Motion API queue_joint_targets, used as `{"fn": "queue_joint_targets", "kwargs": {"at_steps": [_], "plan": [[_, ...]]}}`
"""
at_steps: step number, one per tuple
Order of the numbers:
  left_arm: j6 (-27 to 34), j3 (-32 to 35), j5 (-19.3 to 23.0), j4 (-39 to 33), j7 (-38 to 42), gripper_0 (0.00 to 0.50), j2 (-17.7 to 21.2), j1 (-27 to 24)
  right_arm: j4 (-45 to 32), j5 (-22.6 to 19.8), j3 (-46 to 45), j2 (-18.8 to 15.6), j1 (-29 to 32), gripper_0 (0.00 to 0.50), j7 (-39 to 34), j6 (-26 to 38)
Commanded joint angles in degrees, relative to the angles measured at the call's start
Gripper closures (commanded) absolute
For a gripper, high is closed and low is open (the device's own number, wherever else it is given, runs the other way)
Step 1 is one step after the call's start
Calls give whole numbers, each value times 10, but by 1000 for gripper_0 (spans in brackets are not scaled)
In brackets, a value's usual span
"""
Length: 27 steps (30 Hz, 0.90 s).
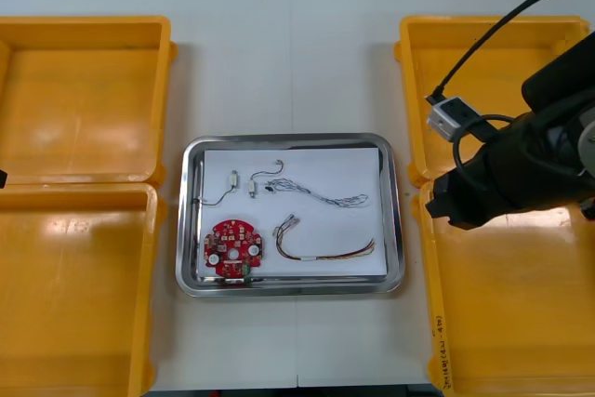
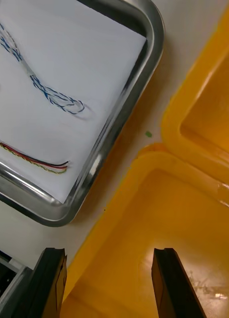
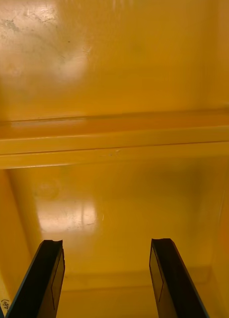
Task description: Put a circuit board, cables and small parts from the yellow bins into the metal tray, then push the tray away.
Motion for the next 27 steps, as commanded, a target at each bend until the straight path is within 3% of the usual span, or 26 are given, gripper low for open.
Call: {"fn": "queue_joint_targets", "kwargs": {"at_steps": [1, 9, 13, 18, 23, 27], "plan": [[4, 18, 6, -16, -8, 0, 29, 12, -20, -40, -71, -43, 49, 0, -66, 3], [4, 18, 6, -16, -8, 0, 29, 12, -23, -52, -115, -69, 87, 0, -65, 3], [4, 18, 6, -16, -8, 0, 29, 12, -45, -48, -101, -71, 87, 0, -25, 3], [4, 18, 6, -16, -8, 0, 29, 12, -95, -15, -39, -71, 82, 0, 6, 3], [4, 18, 6, -16, -8, 0, 29, 12, -134, -15, 32, -71, 54, 0, 25, 3], [4, 18, 6, -16, -8, 0, 29, 12, -141, -9, 95, -62, 15, 0, 86, 3]]}}
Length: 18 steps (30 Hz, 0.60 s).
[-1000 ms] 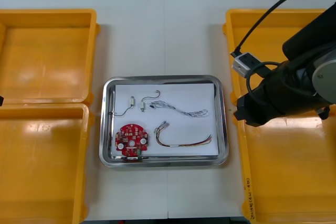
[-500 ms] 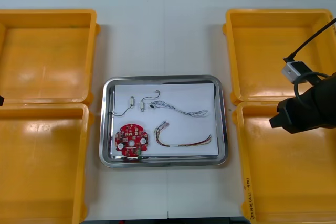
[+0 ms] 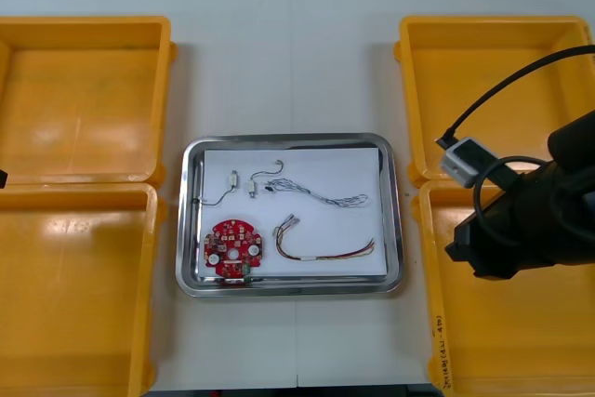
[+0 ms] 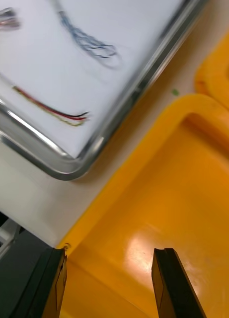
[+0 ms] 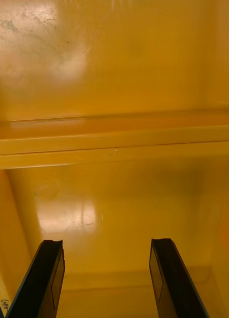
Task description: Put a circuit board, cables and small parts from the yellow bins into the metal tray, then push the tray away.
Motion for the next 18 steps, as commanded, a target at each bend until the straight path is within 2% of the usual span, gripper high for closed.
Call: {"fn": "queue_joint_targets", "kwargs": {"at_steps": [1, 5, 10, 18], "plan": [[4, 18, 5, -15, -8, 0, 29, 12, -20, 13, 83, -6, -60, 0, 92, 2], [4, 18, 5, -15, -8, 0, 29, 12, -19, 36, 134, 13, -89, 0, 144, 2], [4, 18, 5, -15, -8, 0, 29, 12, -13, 86, 205, 51, -126, 0, 215, 2], [4, 18, 5, -15, -8, 0, 29, 12, 42, 122, 278, 105, -174, 0, 288, -8]]}}
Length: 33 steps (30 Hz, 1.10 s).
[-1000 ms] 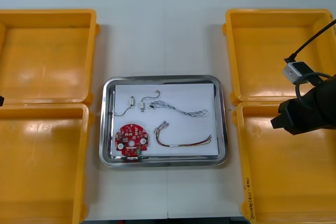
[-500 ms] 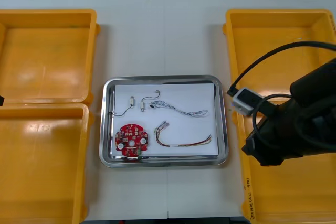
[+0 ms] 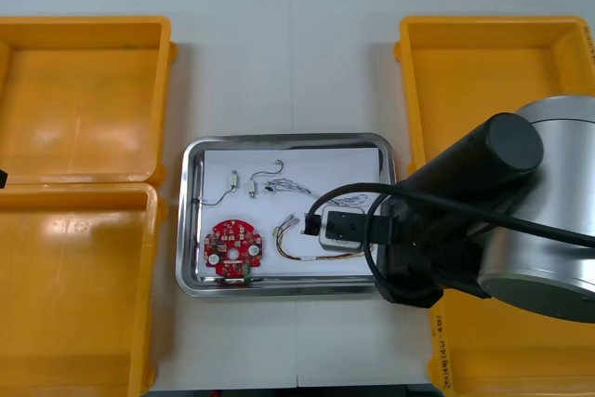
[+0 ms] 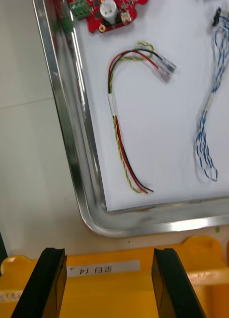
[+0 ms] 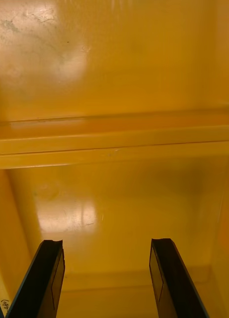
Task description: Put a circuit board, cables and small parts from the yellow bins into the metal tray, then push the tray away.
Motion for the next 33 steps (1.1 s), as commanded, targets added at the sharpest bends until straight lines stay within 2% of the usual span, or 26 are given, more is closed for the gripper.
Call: {"fn": "queue_joint_targets", "kwargs": {"at_steps": [1, 5, 10, 14, 24, 33], "plan": [[4, 18, 5, -15, -8, 0, 28, 11, 34, 24, 51, 43, -47, 0, 33, -11], [4, 18, 5, -15, -8, 0, 28, 11, 64, 48, 86, 63, -66, 0, 59, -28], [4, 18, 5, -15, -8, 0, 28, 11, 103, 57, 119, 89, -87, 0, 62, -39], [4, 18, 5, -15, -8, 0, 28, 11, 124, 83, 150, 110, -99, 0, 64, -47], [4, 18, 5, -15, -8, 0, 28, 11, 169, 128, 225, 136, -114, 0, 59, -80], [4, 18, 5, -15, -8, 0, 28, 11, 196, 133, 253, 150, -121, 0, 61, -84]]}}
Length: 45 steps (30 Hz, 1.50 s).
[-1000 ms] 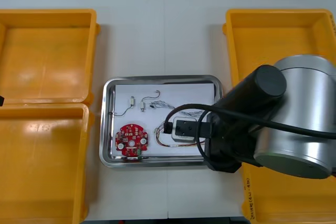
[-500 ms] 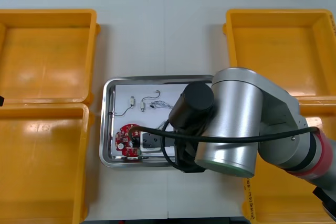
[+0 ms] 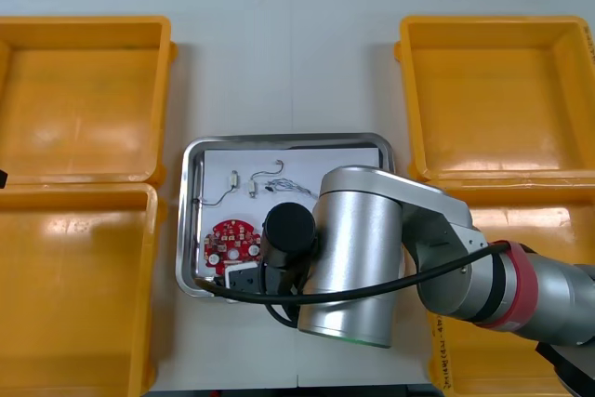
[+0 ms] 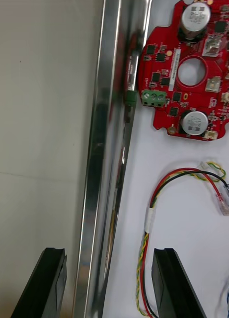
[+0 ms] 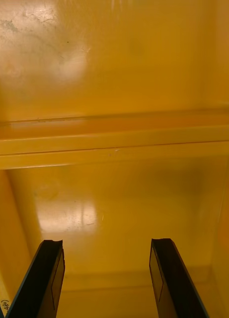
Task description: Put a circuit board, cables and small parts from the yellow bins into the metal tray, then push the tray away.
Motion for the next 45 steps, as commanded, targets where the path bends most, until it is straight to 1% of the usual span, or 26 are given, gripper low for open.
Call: {"fn": "queue_joint_targets", "kwargs": {"at_steps": [1, 4, 8, 9, 12, 17, 23, 38, 45], "plan": [[4, 18, 5, -14, -8, 0, 28, 11, 11, 4, 18, 24, -21, 0, 2, -4], [4, 18, 5, -14, -8, 0, 28, 11, 20, 11, 28, 32, -22, 0, 1, -4], [4, 18, 5, -14, -8, 0, 28, 11, 30, 32, 53, 43, -21, 0, -4, -11], [4, 18, 5, -14, -8, 0, 28, 11, 38, 43, 65, 47, -21, 0, -6, -19], [4, 18, 5, -14, -8, 0, 28, 11, 51, 51, 76, 52, -22, 0, -11, -29], [4, 18, 5, -14, -8, 0, 28, 11, 79, 52, 79, 66, -21, 0, -9, -37], [4, 18, 5, -14, -8, 0, 28, 11, 102, 51, 81, 73, -21, 0, -11, -47], [4, 18, 5, -14, -8, 0, 28, 11, 134, 53, 92, 75, -21, 0, -17, -76], [4, 18, 5, -14, -8, 0, 28, 11, 136, 54, 94, 75, -21, 0, -19, -75]]}}
